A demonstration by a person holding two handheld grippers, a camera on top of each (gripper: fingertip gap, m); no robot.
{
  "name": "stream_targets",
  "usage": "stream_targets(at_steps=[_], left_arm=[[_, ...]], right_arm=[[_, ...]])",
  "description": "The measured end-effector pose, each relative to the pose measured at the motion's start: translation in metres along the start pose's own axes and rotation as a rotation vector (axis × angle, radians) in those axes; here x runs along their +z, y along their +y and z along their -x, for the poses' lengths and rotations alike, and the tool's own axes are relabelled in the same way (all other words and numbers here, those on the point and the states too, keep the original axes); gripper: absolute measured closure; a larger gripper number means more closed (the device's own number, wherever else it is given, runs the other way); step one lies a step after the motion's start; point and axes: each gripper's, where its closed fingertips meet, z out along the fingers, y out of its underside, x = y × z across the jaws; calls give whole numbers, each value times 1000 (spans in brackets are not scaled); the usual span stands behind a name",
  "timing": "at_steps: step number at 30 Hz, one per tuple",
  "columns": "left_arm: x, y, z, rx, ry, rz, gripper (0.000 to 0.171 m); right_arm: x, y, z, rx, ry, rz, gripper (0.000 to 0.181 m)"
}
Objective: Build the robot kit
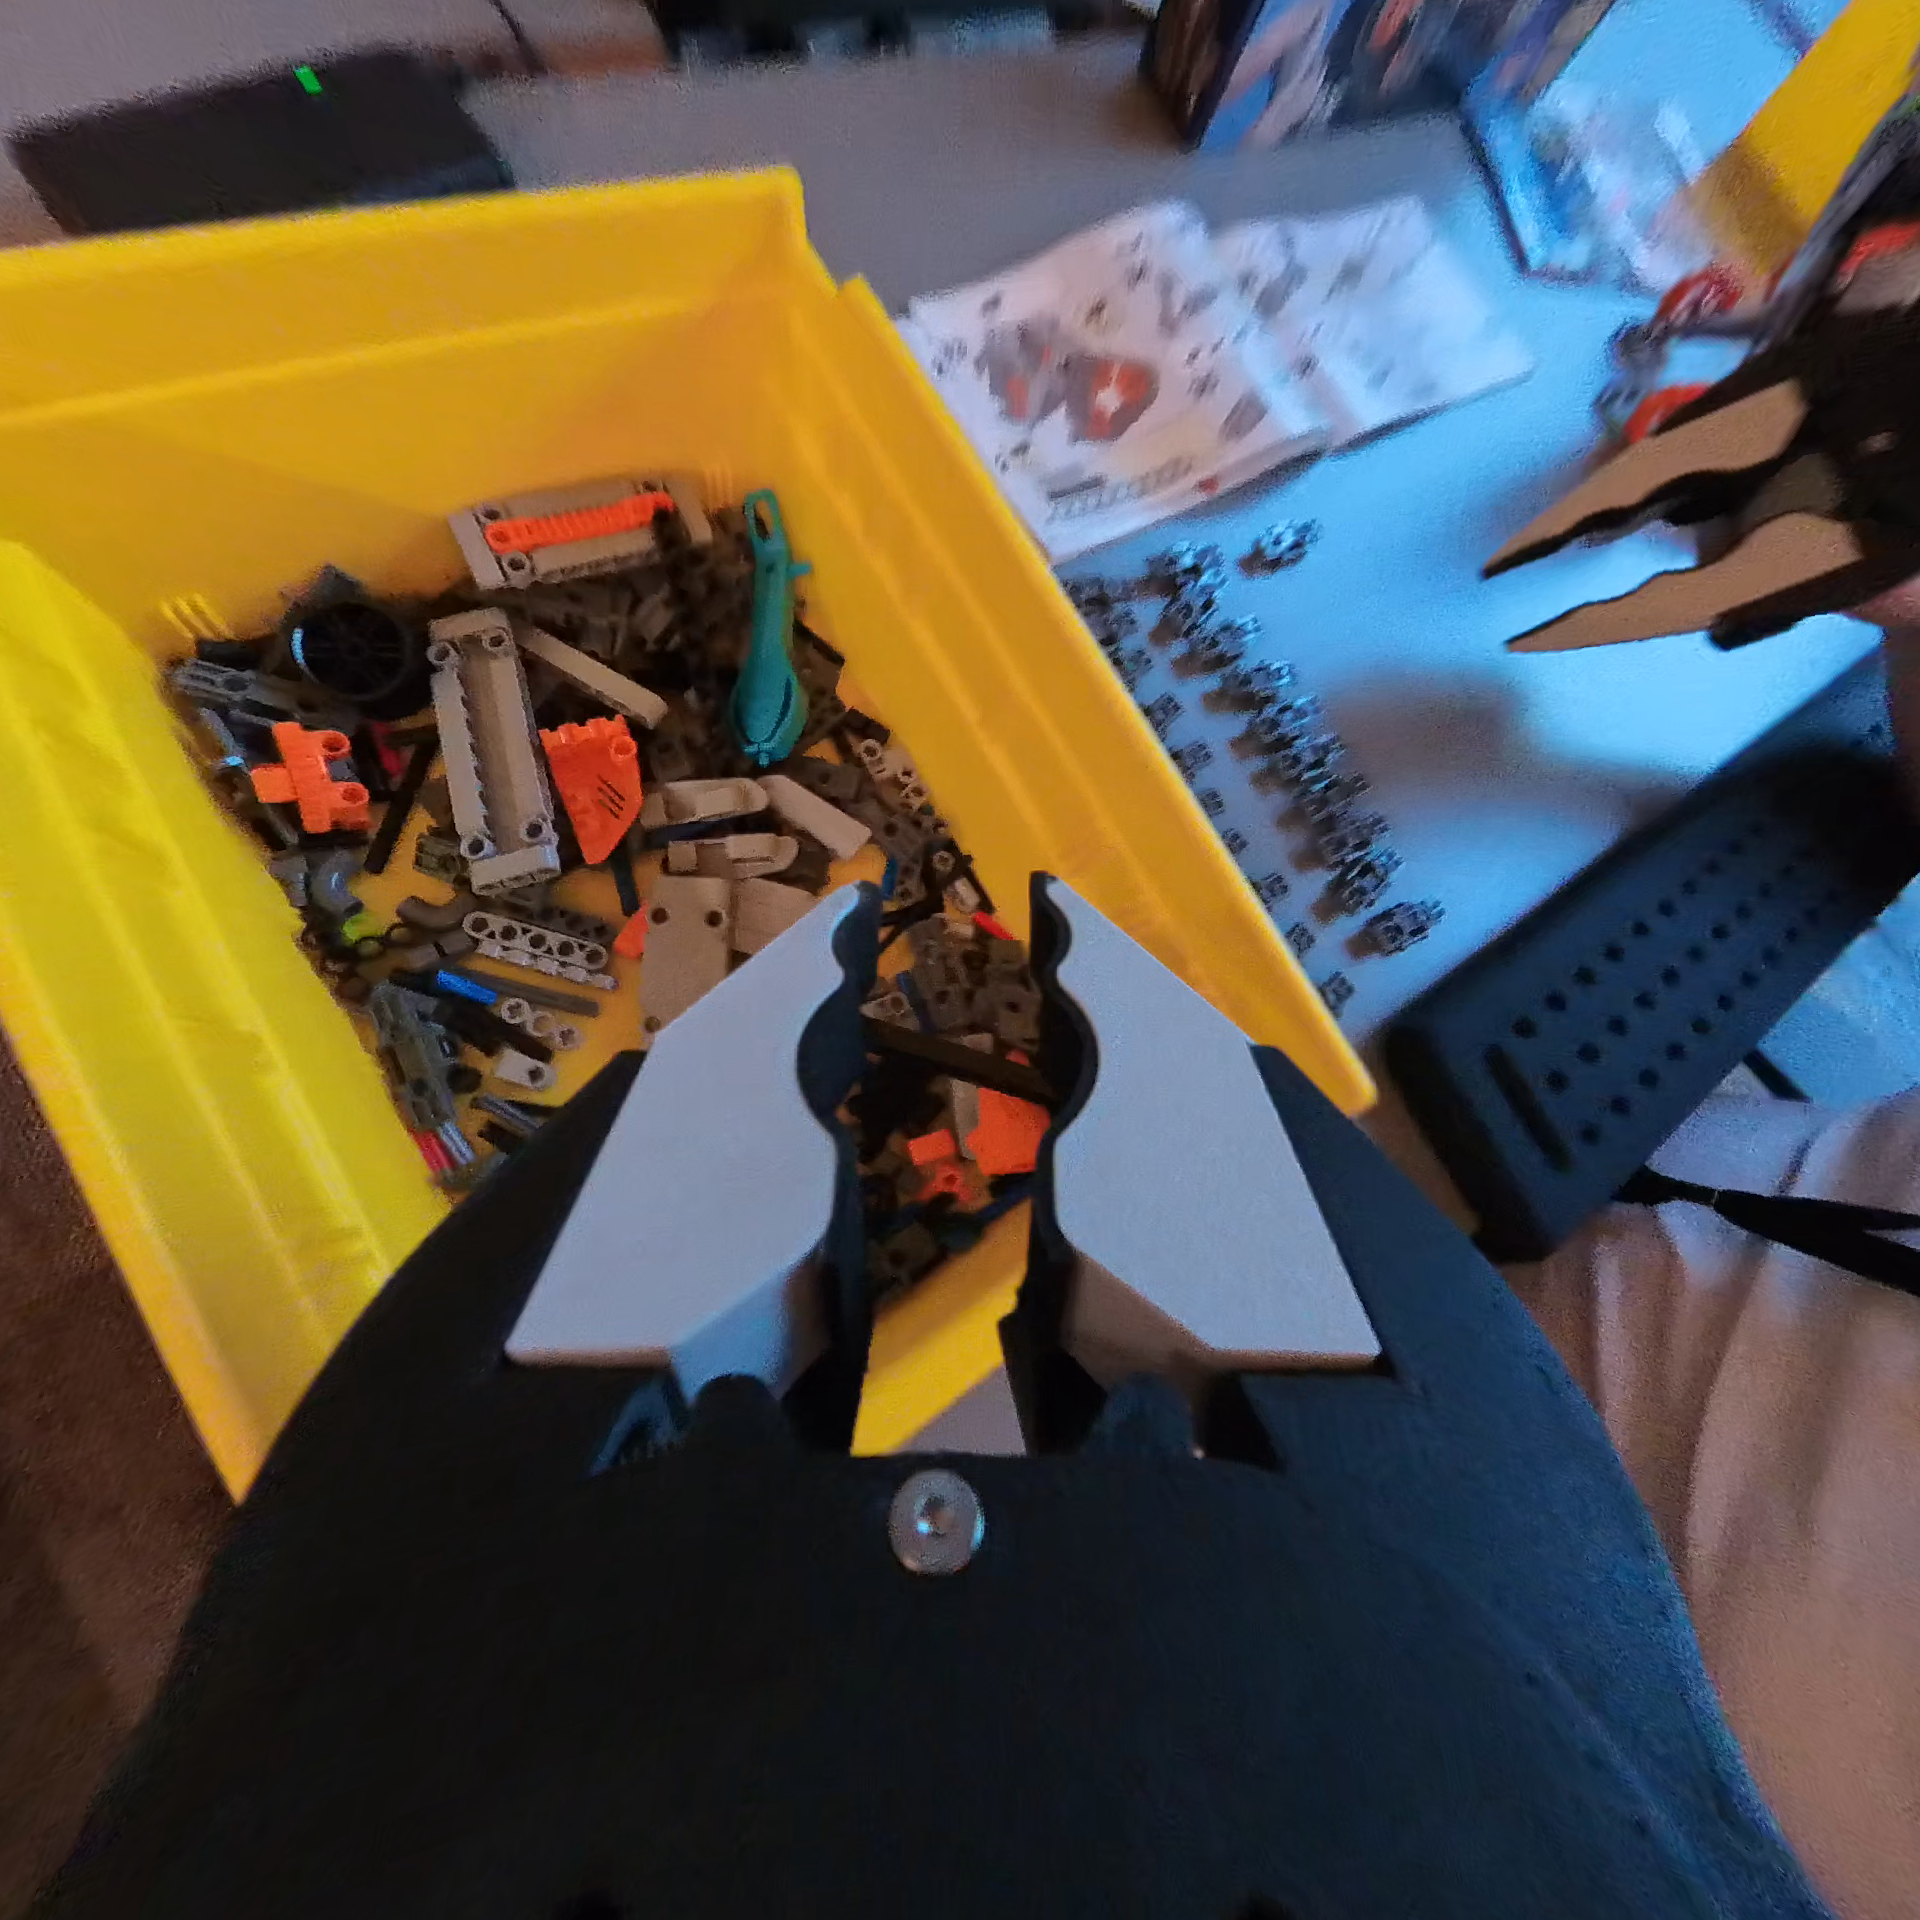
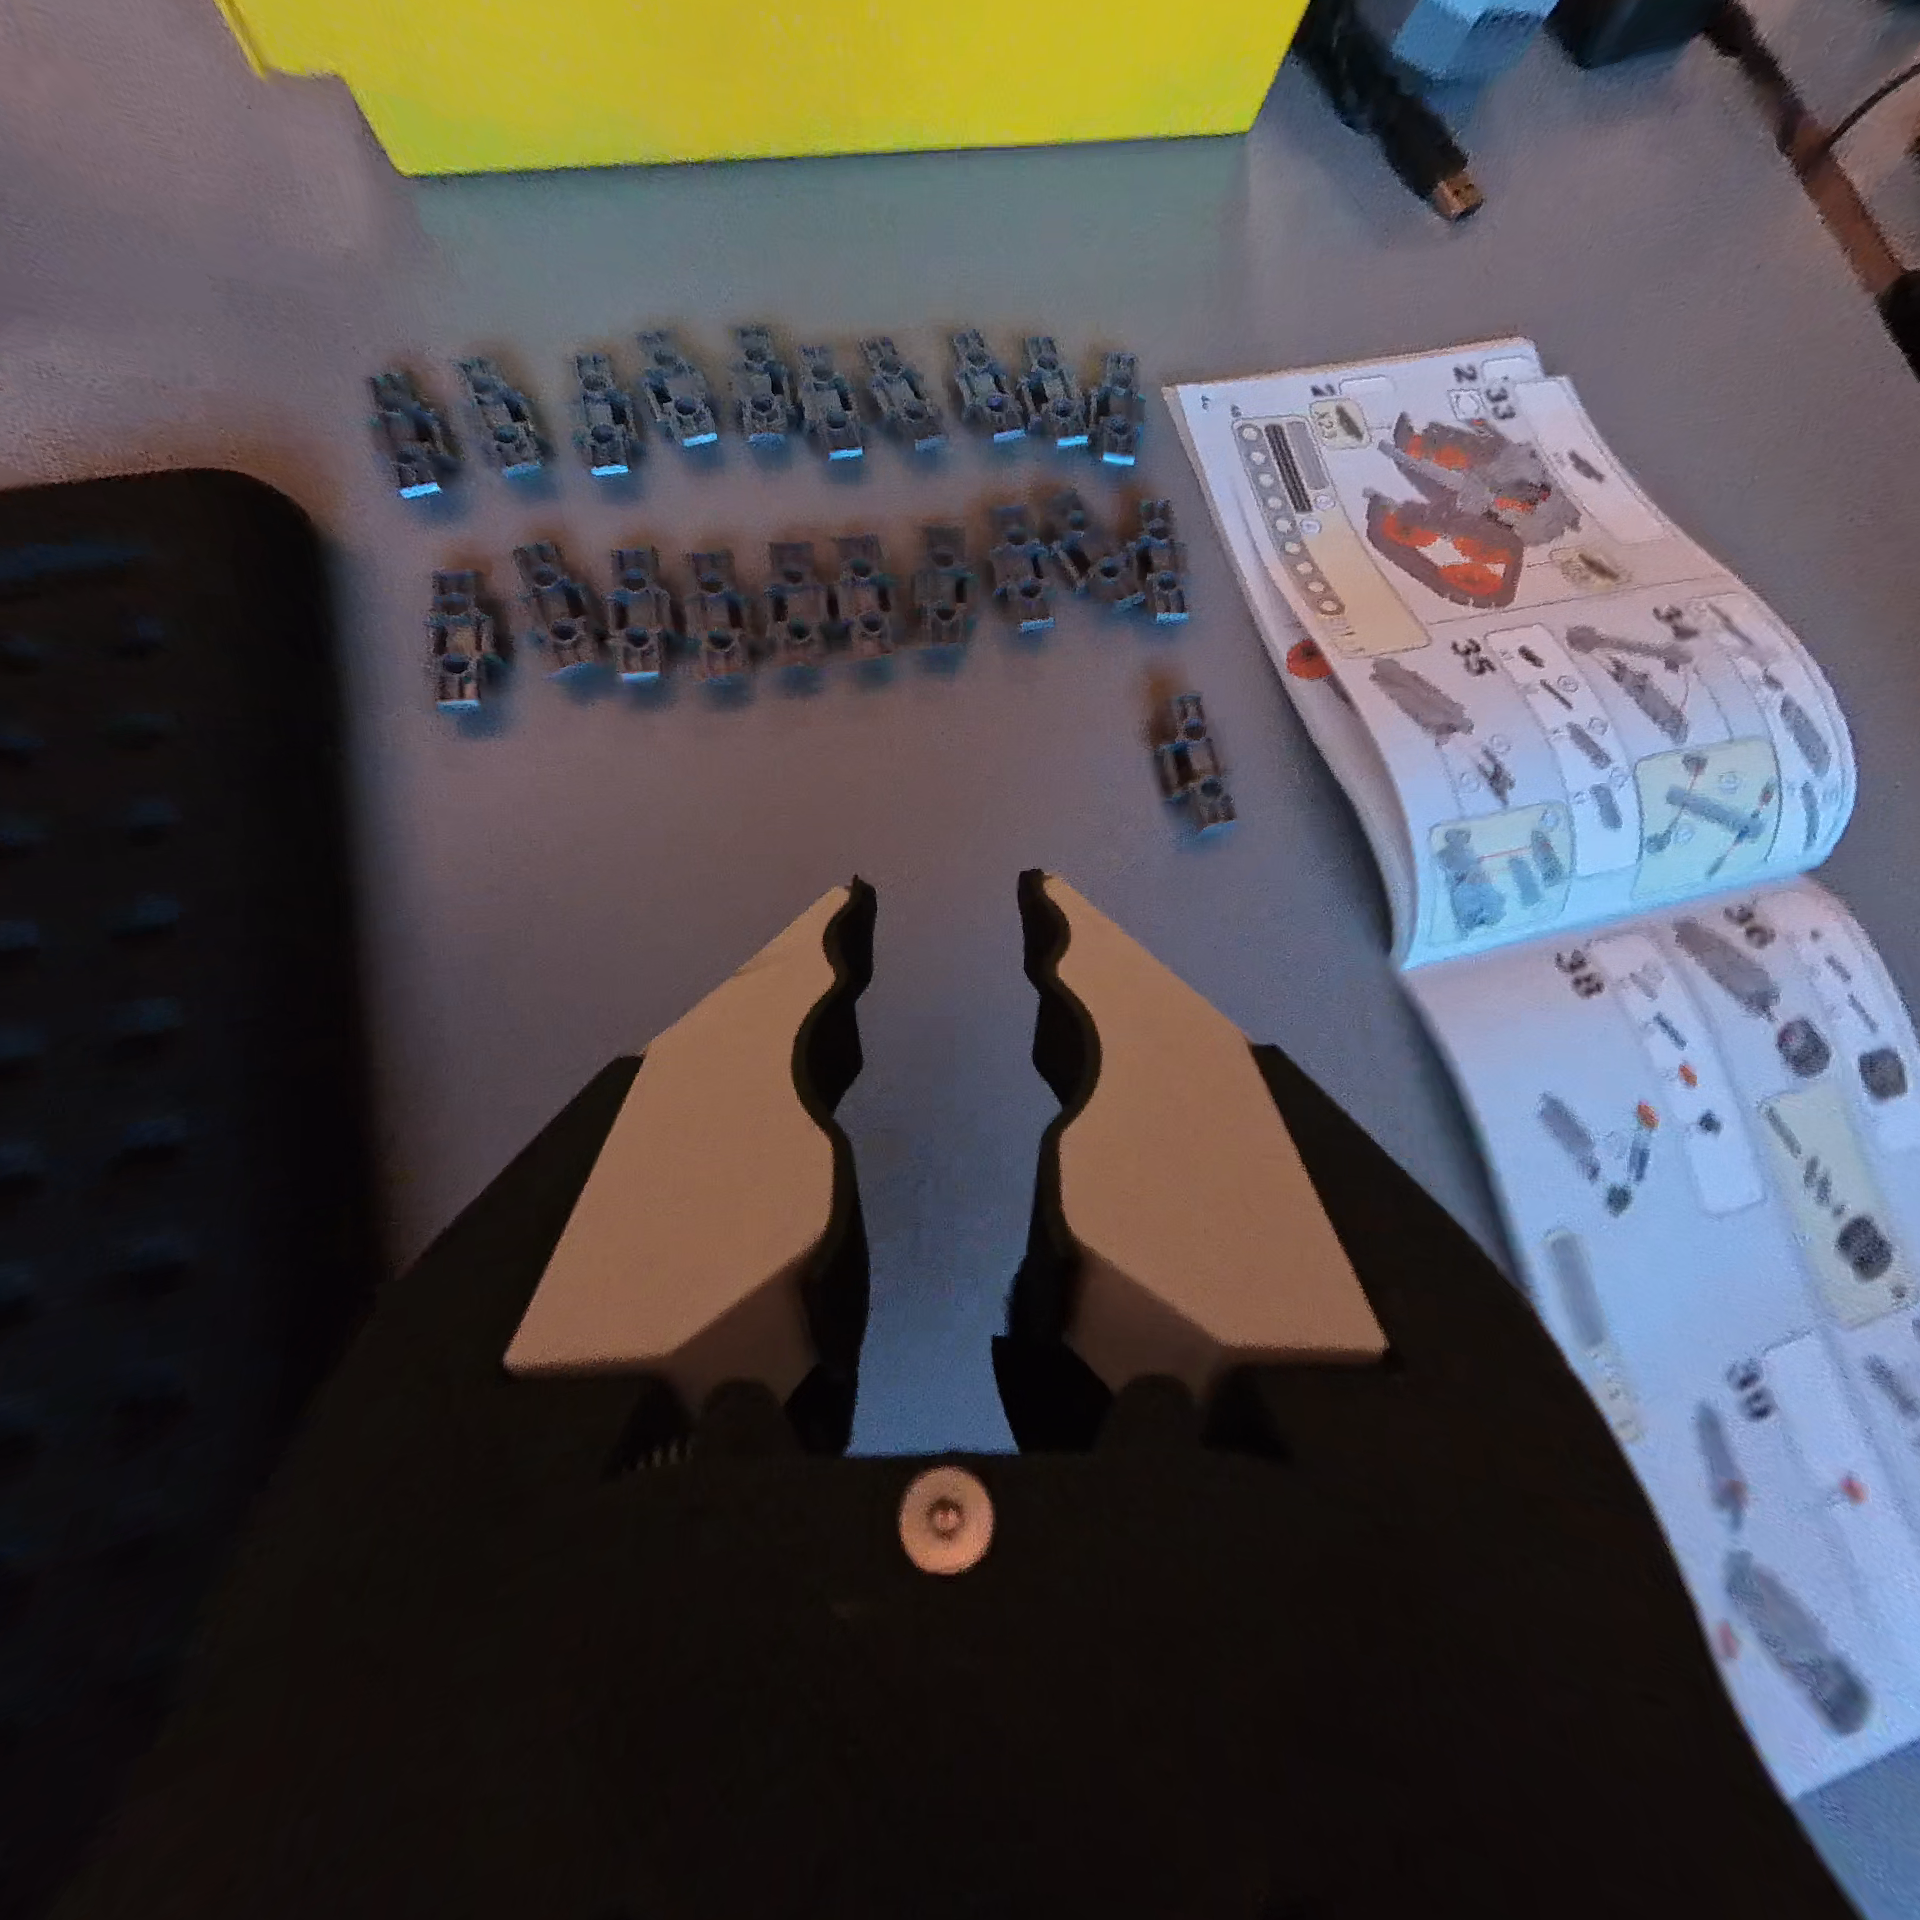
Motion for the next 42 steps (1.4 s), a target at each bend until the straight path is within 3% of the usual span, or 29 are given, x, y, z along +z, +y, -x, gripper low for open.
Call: stream_targets(at_steps=[2,5,11,17,22,26,34,42], left_arm=[[19,-3,14,23,-4,73,151],[45,13,31,86,-37,260,156],[64,36,48,225,-100,447,153],[53,50,45,162,-76,470,155],[48,61,55,203,-120,501,154],[49,37,64,213,-154,413,151],[64,9,78,241,-192,410,143],[70,-10,70,200,-103,354,150]], right_arm=[[-4,7,8,46,11,-45,154],[-7,7,25,161,-73,-113,154],[-22,-8,13,210,-47,-240,154],[-25,-10,7,256,-55,-274,155],[-22,-9,7,255,-55,-260,155],[-19,-8,7,252,-54,-248,155],[-16,-2,5,250,-39,-230,155],[-19,-3,2,233,-23,-235,157]])
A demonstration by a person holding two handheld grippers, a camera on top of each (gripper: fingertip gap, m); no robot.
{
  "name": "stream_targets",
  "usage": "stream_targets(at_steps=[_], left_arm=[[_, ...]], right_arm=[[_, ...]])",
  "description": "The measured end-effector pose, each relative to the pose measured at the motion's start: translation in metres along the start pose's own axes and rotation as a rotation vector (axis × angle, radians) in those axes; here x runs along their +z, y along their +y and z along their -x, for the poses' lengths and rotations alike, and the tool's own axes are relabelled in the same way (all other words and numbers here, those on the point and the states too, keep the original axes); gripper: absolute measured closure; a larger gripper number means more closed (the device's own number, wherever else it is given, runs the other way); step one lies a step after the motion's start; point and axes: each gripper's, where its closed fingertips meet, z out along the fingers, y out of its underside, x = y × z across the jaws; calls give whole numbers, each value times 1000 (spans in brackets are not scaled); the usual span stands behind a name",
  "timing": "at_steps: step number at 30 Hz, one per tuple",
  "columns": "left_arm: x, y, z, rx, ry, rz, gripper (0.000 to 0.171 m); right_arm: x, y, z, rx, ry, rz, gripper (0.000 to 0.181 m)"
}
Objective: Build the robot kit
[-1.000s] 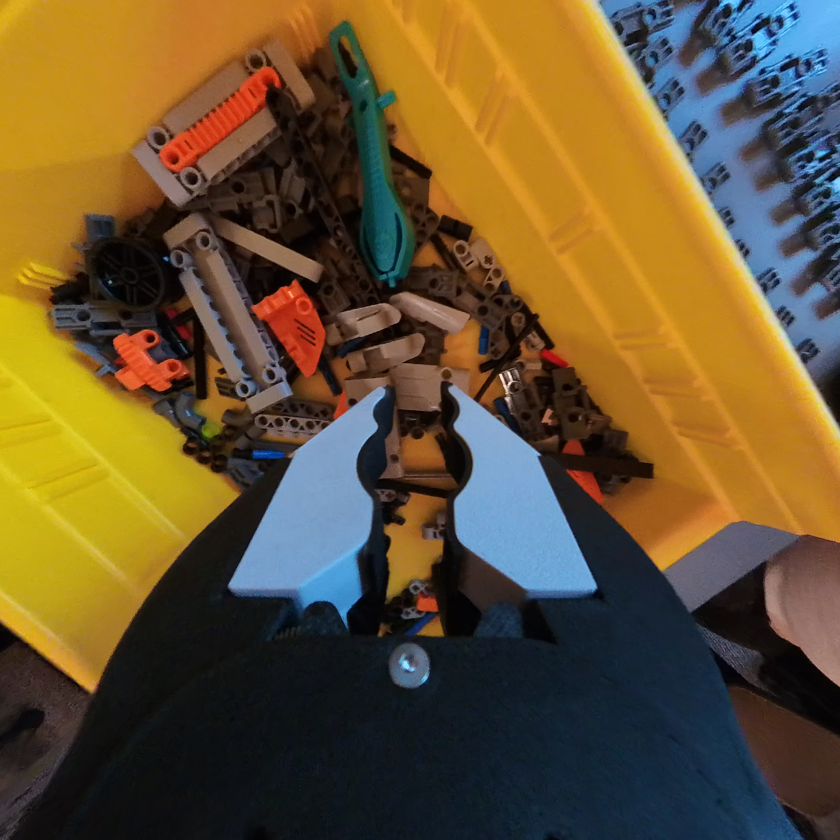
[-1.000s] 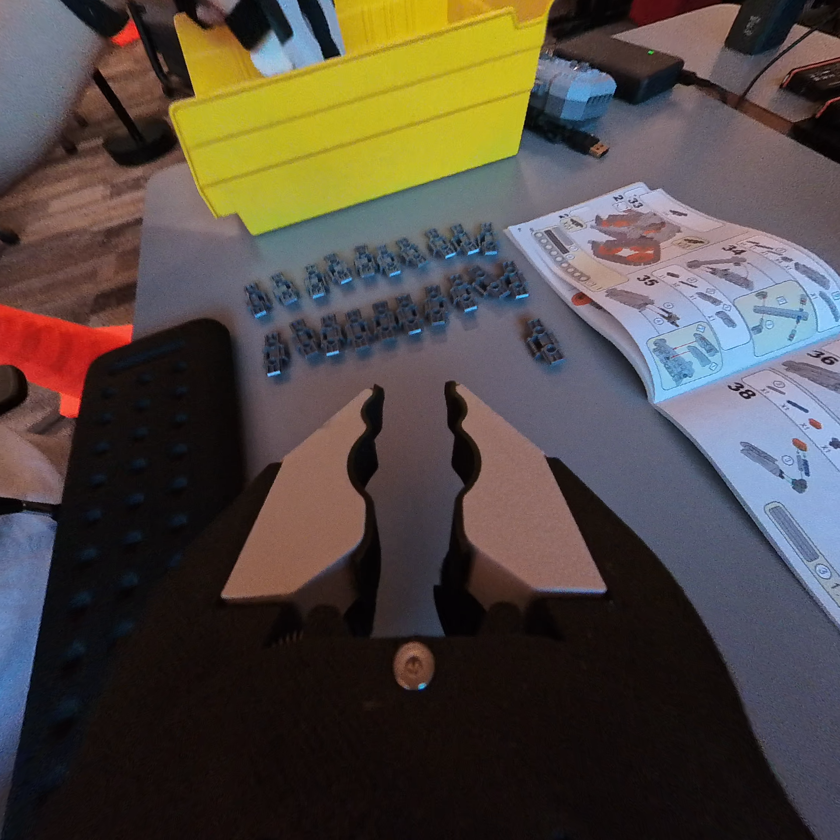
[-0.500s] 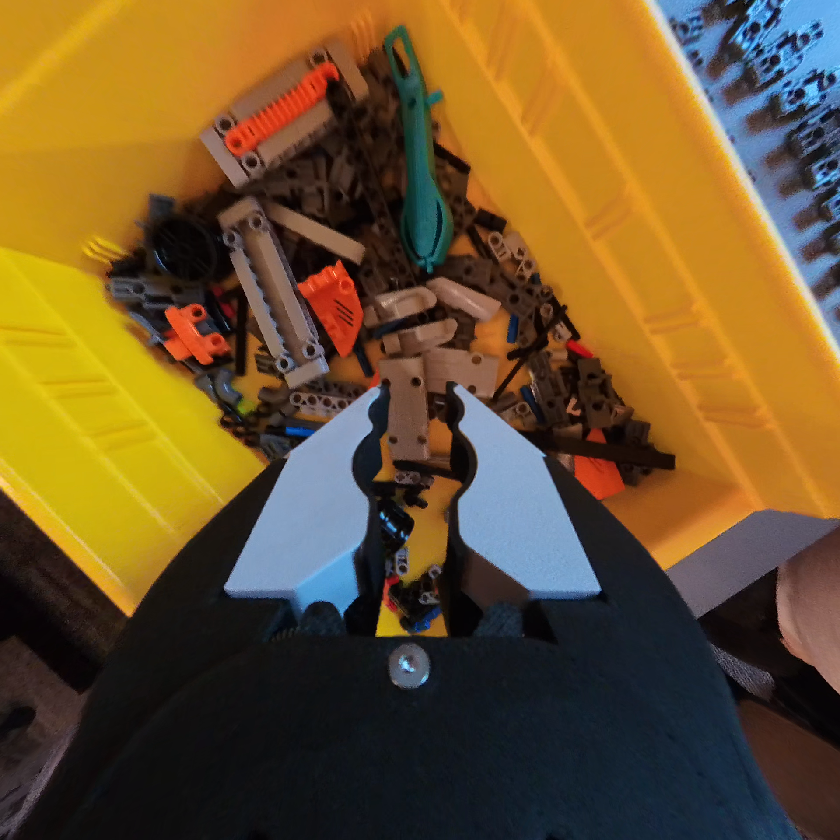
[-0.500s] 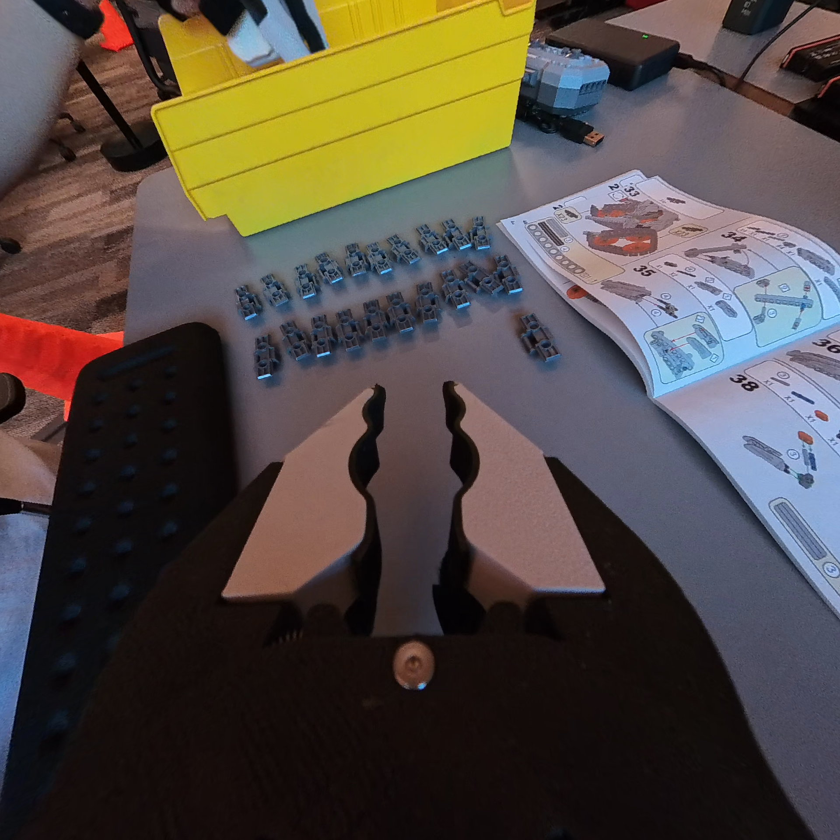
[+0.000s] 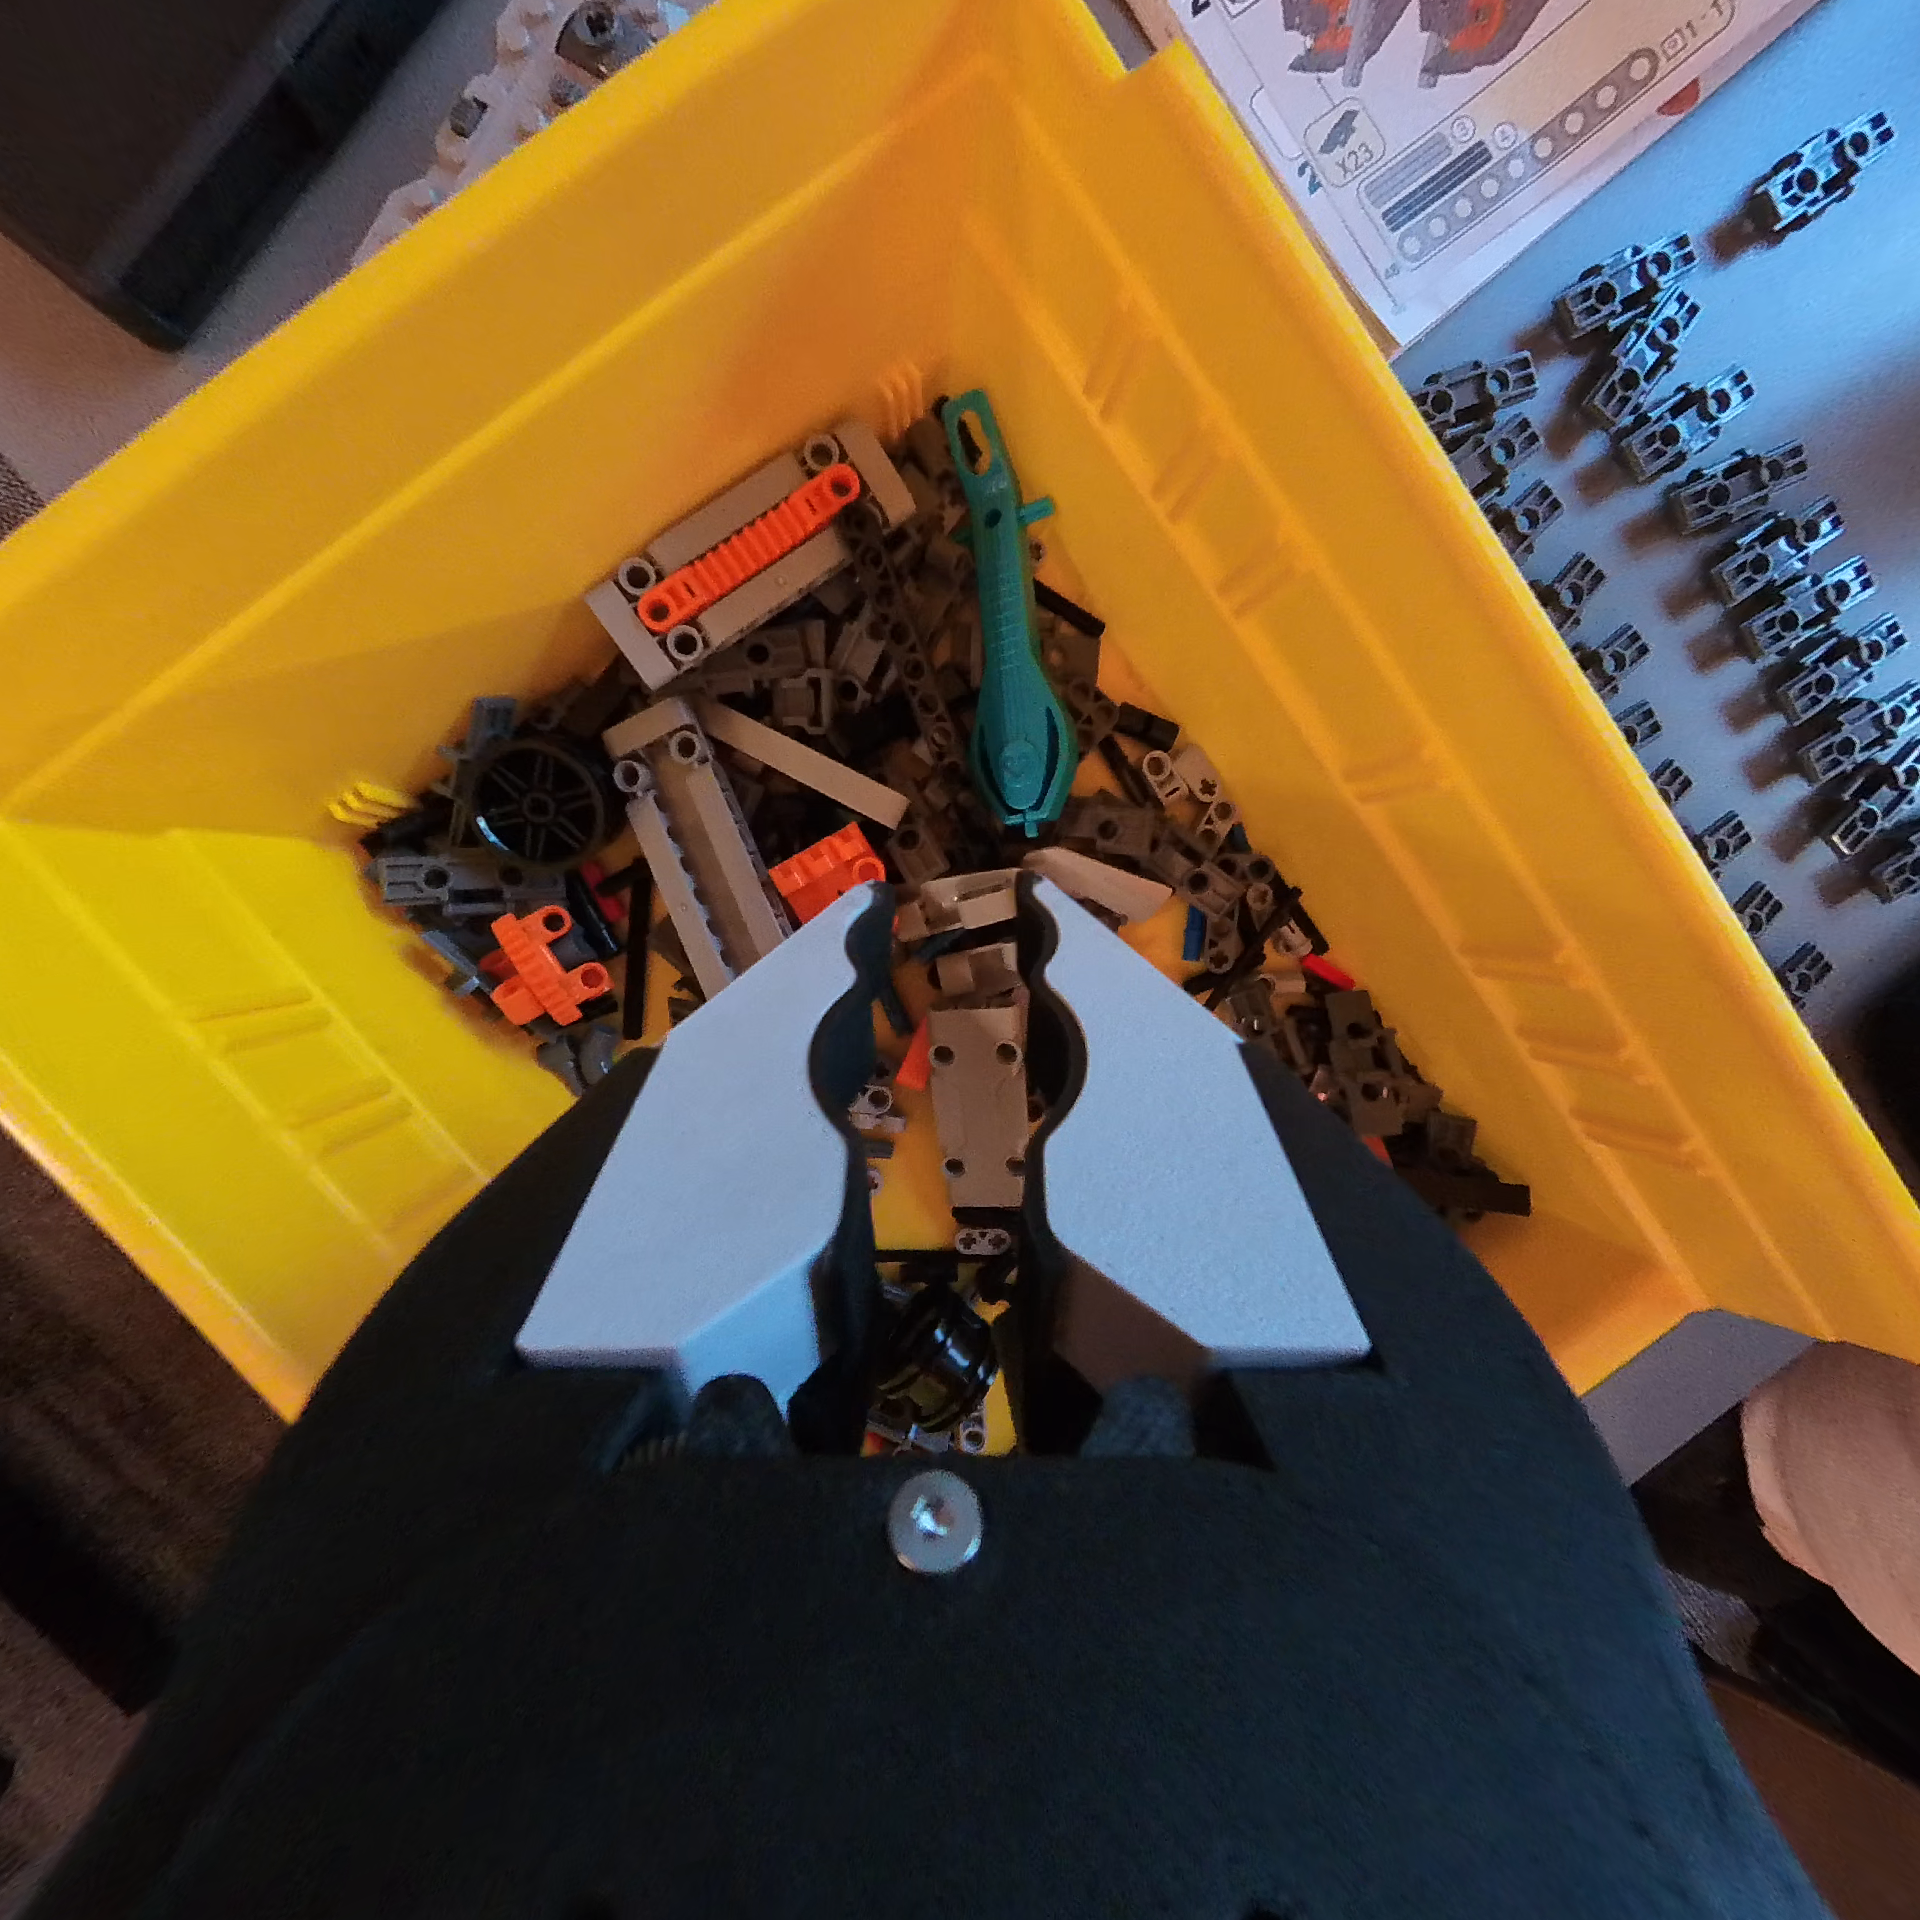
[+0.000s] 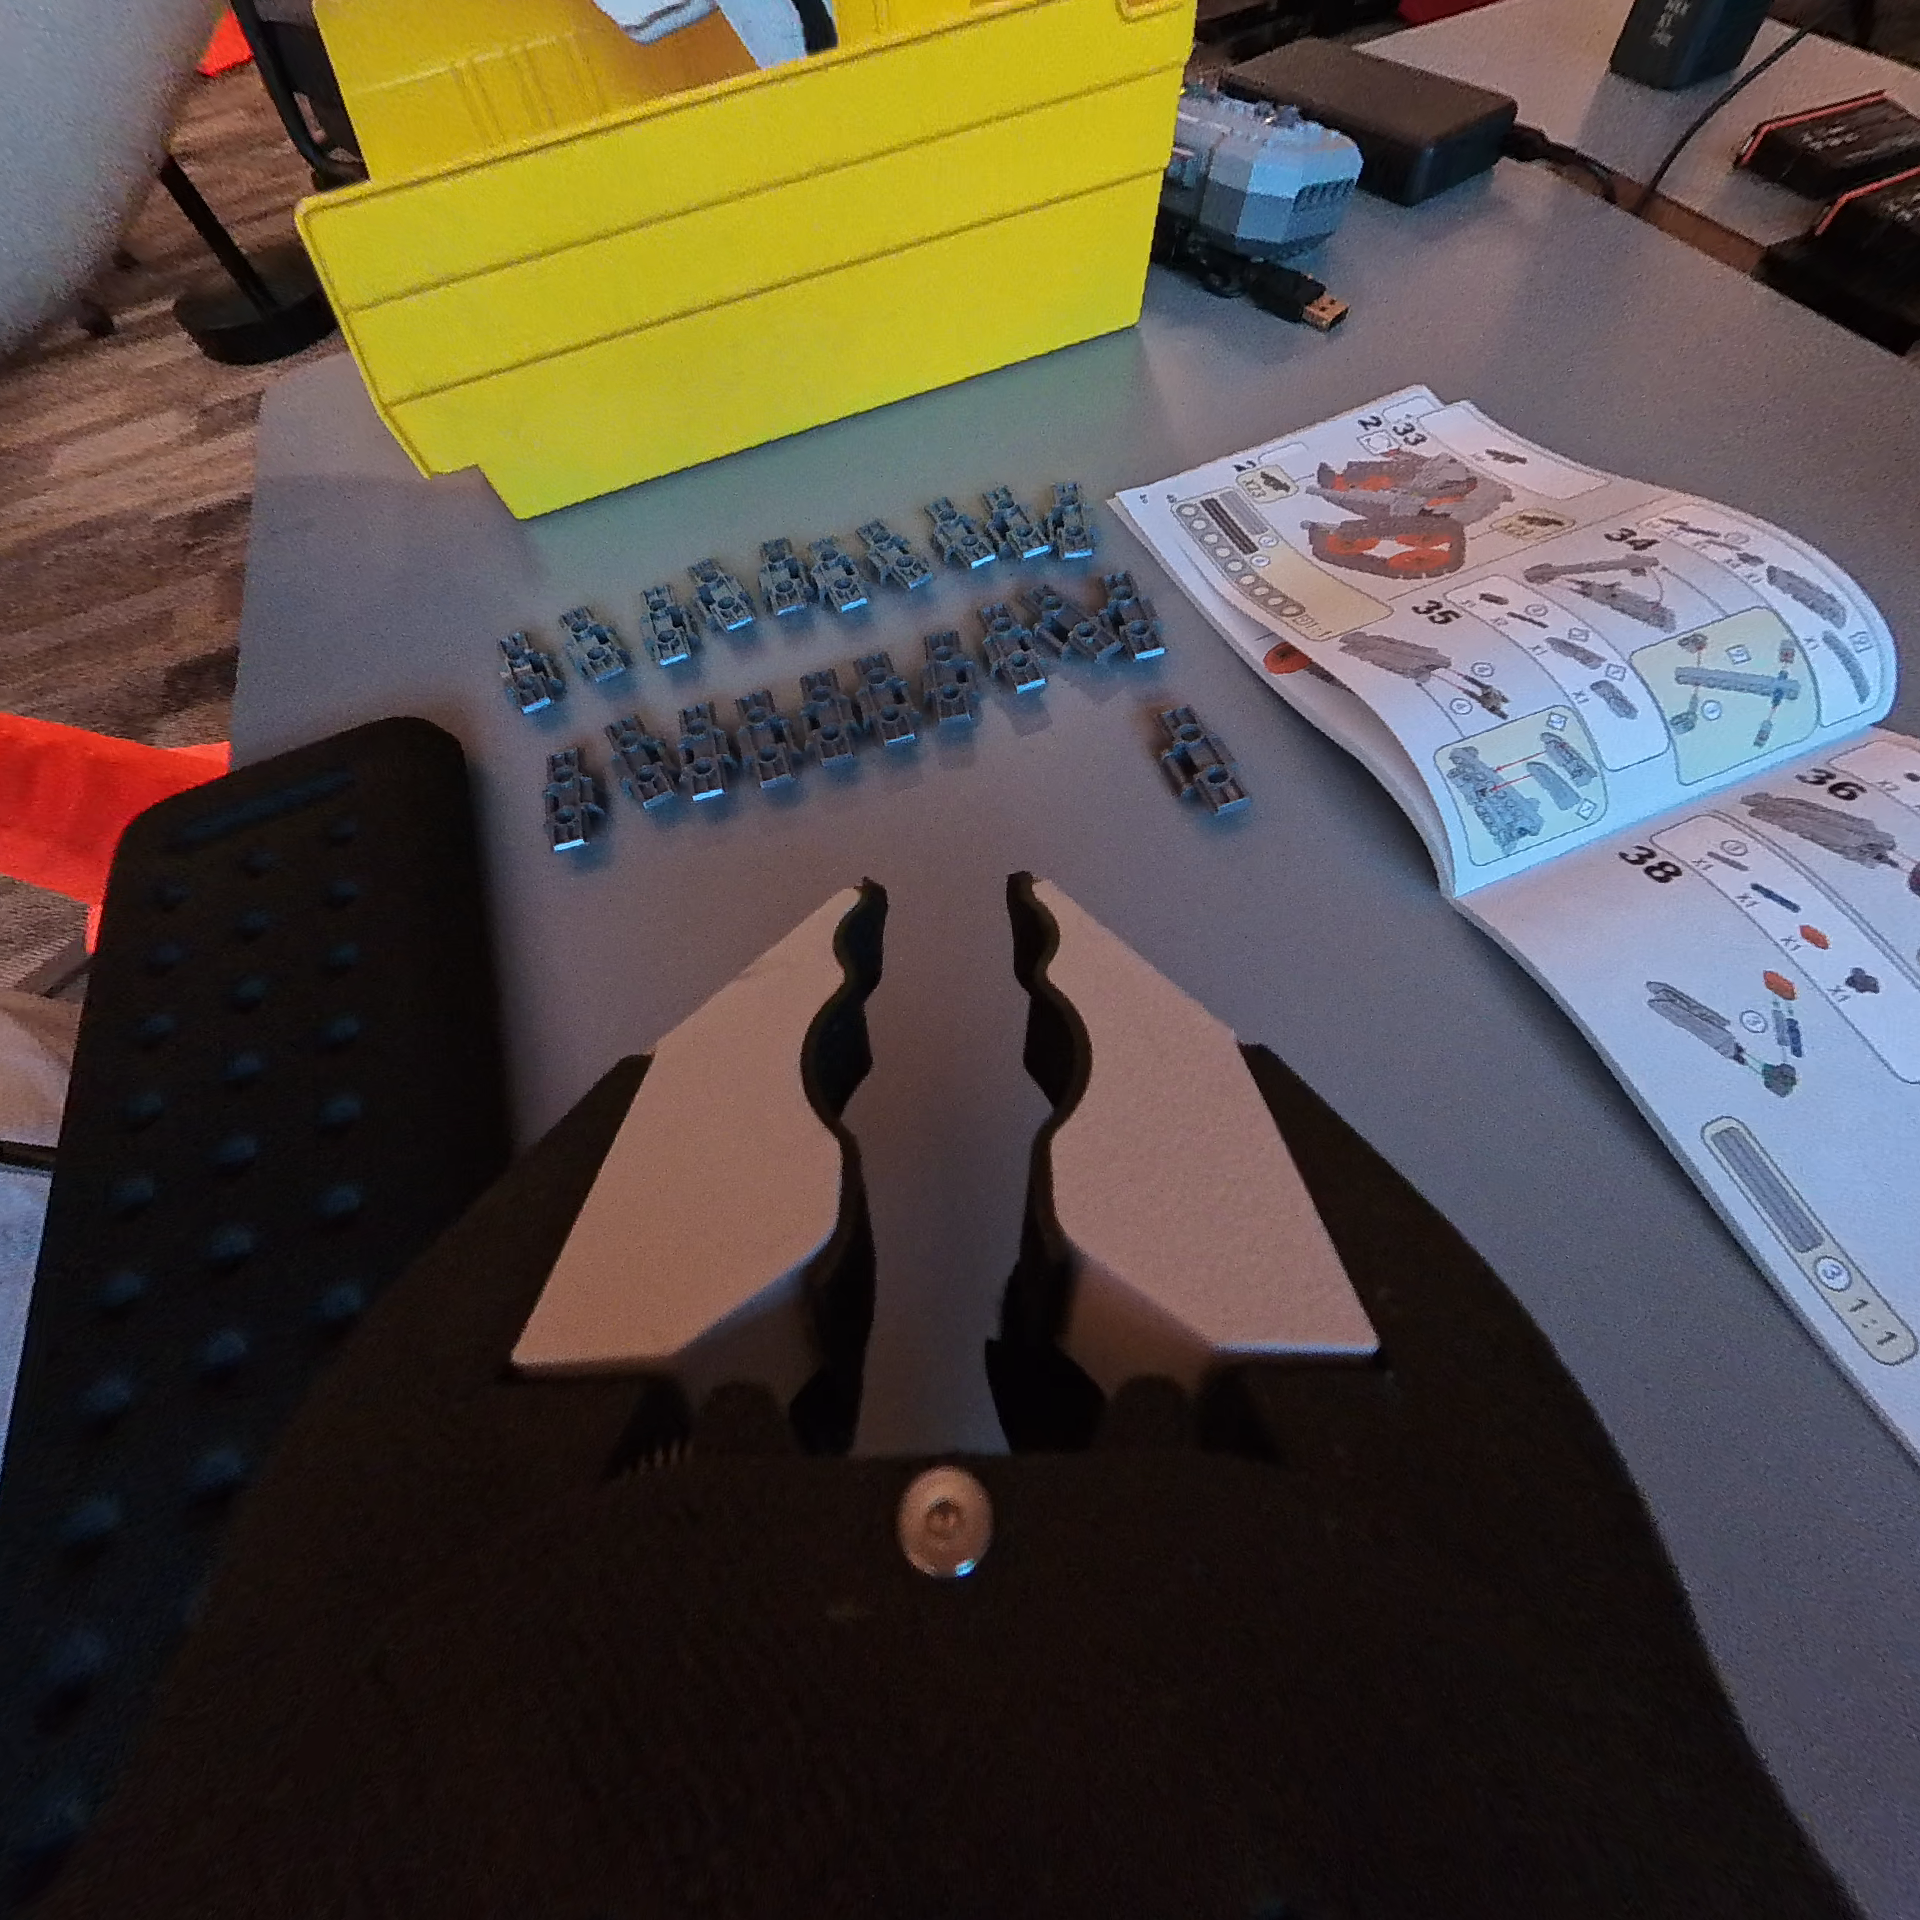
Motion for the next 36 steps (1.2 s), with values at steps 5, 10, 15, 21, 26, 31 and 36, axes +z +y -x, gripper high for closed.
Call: stream_targets(at_steps=[5,10,15,21,26,31,36], left_arm=[[5,3,1,-11,4,23,151],[6,4,1,5,-8,35,156],[22,10,-6,-16,48,86,164],[42,18,4,-43,-9,144,165],[46,22,9,-28,-34,159,158],[48,17,10,-49,-14,146,158],[49,16,10,-60,-10,145,159]], right_arm=[[0,2,-2,-2,2,6,158],[2,2,-2,2,-4,11,158],[4,3,-2,1,-4,18,158],[3,4,-4,6,-1,17,158],[4,6,-3,-1,-2,31,159],[6,10,-1,-21,-4,59,159],[7,13,1,-33,-2,73,158]])
